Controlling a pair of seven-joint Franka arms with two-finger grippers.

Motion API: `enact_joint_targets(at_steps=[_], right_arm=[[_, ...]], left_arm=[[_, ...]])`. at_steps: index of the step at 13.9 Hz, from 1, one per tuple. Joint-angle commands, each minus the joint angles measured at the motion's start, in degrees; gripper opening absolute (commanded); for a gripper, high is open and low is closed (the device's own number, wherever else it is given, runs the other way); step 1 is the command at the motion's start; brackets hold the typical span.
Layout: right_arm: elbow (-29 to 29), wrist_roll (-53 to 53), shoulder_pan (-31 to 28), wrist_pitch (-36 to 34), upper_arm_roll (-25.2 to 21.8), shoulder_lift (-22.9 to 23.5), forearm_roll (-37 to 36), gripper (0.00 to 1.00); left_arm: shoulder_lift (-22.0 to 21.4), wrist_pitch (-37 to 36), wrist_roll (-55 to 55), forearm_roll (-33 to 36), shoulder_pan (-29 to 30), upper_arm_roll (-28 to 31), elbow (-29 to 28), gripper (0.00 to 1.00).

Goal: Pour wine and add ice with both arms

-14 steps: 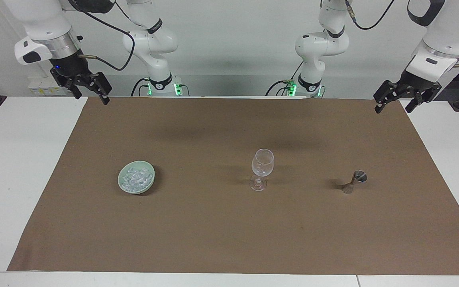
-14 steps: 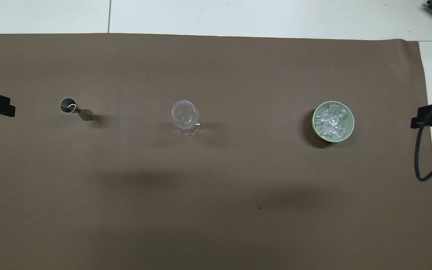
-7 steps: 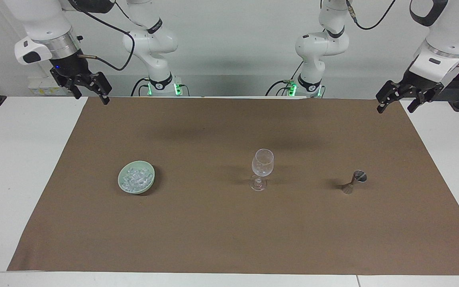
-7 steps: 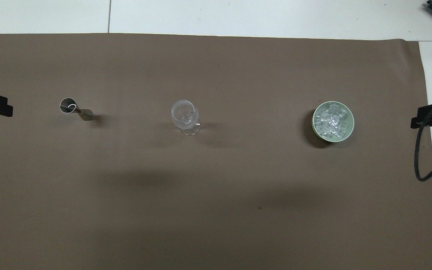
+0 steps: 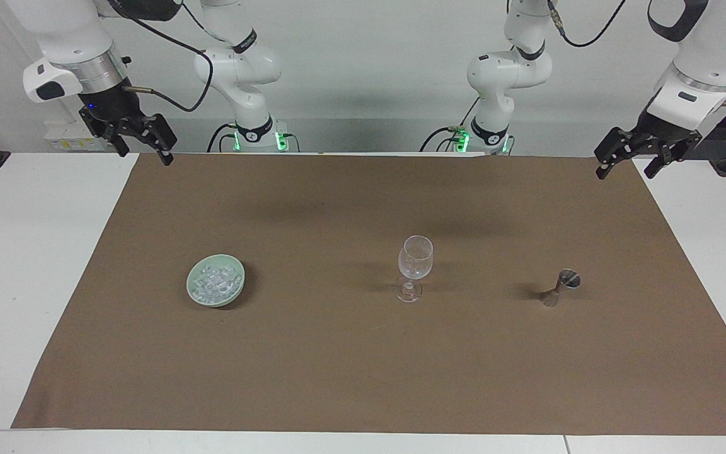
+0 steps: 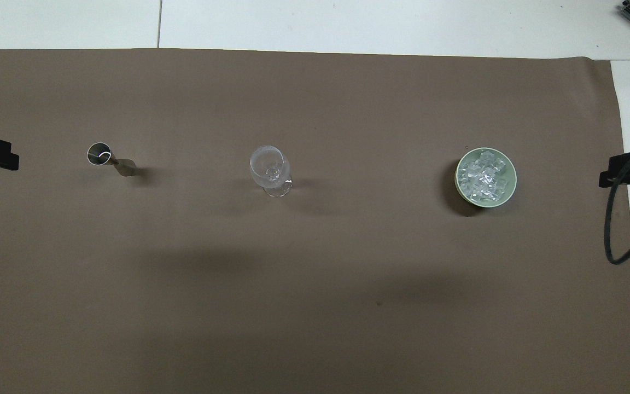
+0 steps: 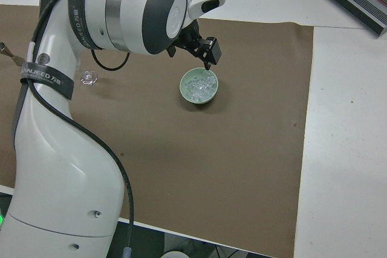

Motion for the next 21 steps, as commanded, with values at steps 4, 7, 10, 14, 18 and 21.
enact_joint_targets(at_steps=[4,7,10,14,18,21], right_arm=[[-0.5,-0.8,-1.4,0.0,1.0,-0.7,0.9,1.00],[-0.5,-0.8,-1.4,0.0,1.0,-0.7,1.0,1.00],[-0.5,-0.8,-1.4,0.0,1.0,-0.7,0.9,1.00],[-0.5,-0.8,-1.4,0.0,1.0,-0.7,1.0,1.00],[-0.5,-0.8,-1.4,0.0,1.0,-0.7,1.0,1.00],[-0.5,-0.8,-1.4,0.0,1.0,-0.7,1.0,1.00]], left_arm=[[-1.0,0.3,1.3,-0.3,0.7,-0.3,-1.5,1.00],[-1.0,0.7,3.3,-0.3,0.9,-0.3,-1.5,1.00],[-0.6,1.2,9.8,-1.0,3.6,-0.3,-1.9,1.00],[1.0,3.5,29.5,-3.8,8.0,-0.3,-2.2,1.00],[5.0,5.6,45.8,-11.7,12.4,-0.3,-2.4,1.00],[8.7,6.8,58.4,-19.2,15.1,-0.3,-2.4,1.00]])
